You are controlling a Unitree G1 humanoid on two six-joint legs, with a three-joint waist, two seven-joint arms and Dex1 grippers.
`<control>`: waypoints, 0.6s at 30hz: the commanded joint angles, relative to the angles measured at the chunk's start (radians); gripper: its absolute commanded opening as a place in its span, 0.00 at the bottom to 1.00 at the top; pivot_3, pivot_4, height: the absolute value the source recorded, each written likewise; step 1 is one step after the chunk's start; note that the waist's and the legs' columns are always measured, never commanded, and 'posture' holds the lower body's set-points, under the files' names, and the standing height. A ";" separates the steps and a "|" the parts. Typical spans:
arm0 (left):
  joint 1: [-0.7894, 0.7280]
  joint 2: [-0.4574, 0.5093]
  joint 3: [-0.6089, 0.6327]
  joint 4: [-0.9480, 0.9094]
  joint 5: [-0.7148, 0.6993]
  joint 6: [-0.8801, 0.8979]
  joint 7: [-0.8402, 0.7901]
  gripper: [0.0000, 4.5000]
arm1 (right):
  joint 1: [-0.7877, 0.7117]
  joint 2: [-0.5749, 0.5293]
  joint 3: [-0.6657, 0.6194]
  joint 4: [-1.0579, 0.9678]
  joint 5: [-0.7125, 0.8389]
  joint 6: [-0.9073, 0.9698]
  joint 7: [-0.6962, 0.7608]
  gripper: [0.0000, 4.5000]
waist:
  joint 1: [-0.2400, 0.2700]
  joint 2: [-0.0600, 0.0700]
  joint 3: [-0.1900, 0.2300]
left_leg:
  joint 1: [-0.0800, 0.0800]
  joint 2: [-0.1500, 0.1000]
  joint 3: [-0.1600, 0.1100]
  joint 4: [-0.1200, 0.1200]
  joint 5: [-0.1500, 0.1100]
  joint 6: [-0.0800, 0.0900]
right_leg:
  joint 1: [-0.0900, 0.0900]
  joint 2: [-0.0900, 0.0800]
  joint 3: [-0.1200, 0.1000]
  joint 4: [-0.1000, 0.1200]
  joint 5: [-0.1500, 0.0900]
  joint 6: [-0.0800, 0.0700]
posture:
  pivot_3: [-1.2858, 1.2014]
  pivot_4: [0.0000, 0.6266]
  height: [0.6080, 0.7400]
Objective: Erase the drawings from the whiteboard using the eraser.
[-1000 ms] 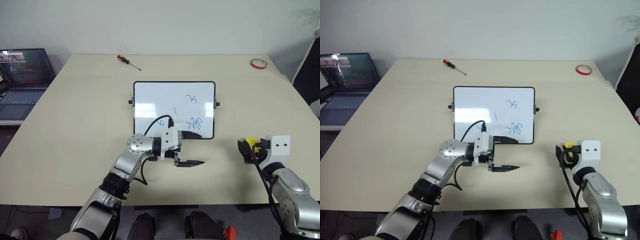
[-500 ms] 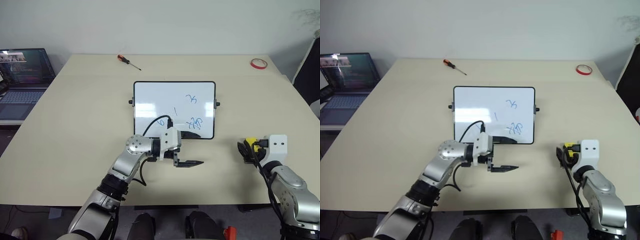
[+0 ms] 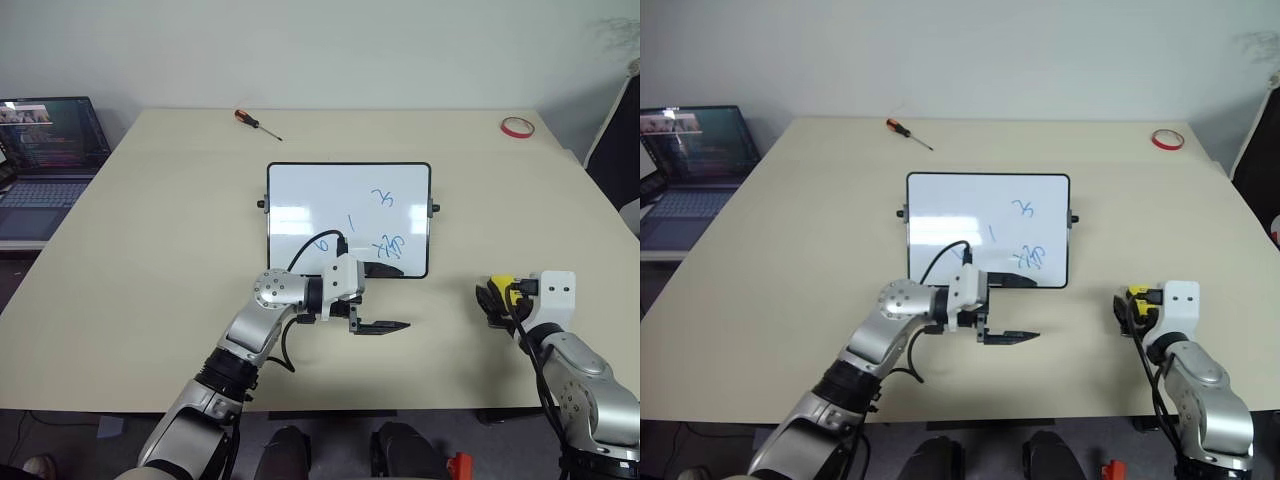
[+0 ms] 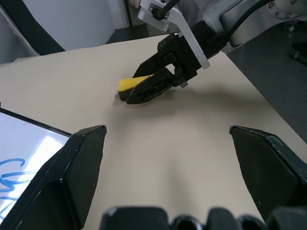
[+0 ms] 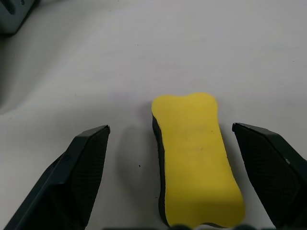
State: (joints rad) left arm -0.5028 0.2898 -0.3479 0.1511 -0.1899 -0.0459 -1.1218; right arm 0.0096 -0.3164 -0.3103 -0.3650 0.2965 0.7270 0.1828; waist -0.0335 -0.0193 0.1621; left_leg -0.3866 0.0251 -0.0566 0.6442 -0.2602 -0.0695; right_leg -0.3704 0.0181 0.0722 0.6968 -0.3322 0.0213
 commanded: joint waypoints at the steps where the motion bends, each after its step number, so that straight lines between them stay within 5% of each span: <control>1: 0.007 -0.003 -0.003 -0.049 -0.002 0.003 0.006 1.00 | -0.026 0.000 -0.037 0.000 0.012 -0.007 -0.019 1.00 | 0.000 0.000 0.000 | 0.000 0.000 0.000 0.000 0.000 0.000 | 0.000 0.000 0.000 0.000 0.000 0.000 | 0.52 0.24 1.00; 18: 0.002 0.008 0.010 -0.039 0.001 0.000 0.015 1.00 | -0.049 0.004 -0.046 0.026 0.025 0.027 -0.035 1.00 | 0.000 0.000 0.000 | 0.000 0.000 0.000 0.000 0.000 0.000 | -0.001 0.000 0.000 0.000 0.000 0.000 | 0.52 0.24 1.00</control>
State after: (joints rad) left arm -0.4950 0.3014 -0.3478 0.1448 -0.1891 -0.0345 -1.1136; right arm -0.0286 -0.3051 -0.3410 -0.3274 0.3096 0.7540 0.1484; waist -0.0334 -0.0190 0.1622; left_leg -0.3872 0.0253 -0.0565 0.6441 -0.2602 -0.0695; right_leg -0.3710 0.0181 0.0723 0.6968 -0.3322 0.0213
